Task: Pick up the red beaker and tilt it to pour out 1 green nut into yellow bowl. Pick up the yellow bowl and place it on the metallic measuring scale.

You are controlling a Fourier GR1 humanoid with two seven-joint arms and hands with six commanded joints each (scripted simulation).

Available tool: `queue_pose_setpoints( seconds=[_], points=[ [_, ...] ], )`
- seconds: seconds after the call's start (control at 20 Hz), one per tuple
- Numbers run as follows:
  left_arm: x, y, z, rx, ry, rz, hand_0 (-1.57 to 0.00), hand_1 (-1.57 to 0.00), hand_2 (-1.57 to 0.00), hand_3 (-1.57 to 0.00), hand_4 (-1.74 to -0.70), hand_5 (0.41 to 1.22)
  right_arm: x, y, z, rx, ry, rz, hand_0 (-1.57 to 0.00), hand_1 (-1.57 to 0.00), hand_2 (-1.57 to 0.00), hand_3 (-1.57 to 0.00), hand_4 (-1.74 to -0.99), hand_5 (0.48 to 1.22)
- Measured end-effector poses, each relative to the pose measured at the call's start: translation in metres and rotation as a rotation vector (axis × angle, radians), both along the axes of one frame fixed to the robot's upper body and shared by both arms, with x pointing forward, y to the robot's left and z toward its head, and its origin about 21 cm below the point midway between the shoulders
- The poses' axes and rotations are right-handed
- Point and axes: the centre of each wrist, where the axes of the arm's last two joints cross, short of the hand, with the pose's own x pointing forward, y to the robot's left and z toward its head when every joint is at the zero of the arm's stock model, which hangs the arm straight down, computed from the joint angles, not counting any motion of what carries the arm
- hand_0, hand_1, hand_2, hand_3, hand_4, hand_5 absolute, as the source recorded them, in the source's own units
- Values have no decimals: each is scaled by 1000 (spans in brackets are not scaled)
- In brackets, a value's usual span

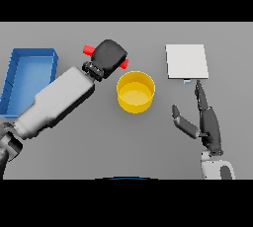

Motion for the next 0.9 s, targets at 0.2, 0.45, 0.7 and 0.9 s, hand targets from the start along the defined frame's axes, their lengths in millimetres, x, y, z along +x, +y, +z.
queue_pose_setpoints(
  seconds=[0.2, 0.45, 0.7, 0.9],
  points=[
    [-1, -14, -1, 188, -15, -117, -1571, -1571, -1571, -1494, -1729, 1219, 4, -1, 1, 28, -3, 1, 1, 1, 1, 1, -1290, 644],
    [-5, -29, -3, 413, -58, -177, -1571, -1571, -1571, -1546, -1737, 1220, 0, -1, -1, 21, 6, -7, 1, 1, 1, 1, -1288, 627],
    [1, -38, 4, 544, -130, -240, -1571, -1571, -1571, -1563, -1738, 1221, 2, 6, -4, -4, 16, -21, 1, 1, 1, 1, -1270, 588],
    [5, -47, 8, 680, -153, -271, -1571, -1571, -1571, -1568, -1735, 1221, 1, -2, -1, -35, 7, -42, 1, 1, 1, 1, -1225, 583]
  ],
)
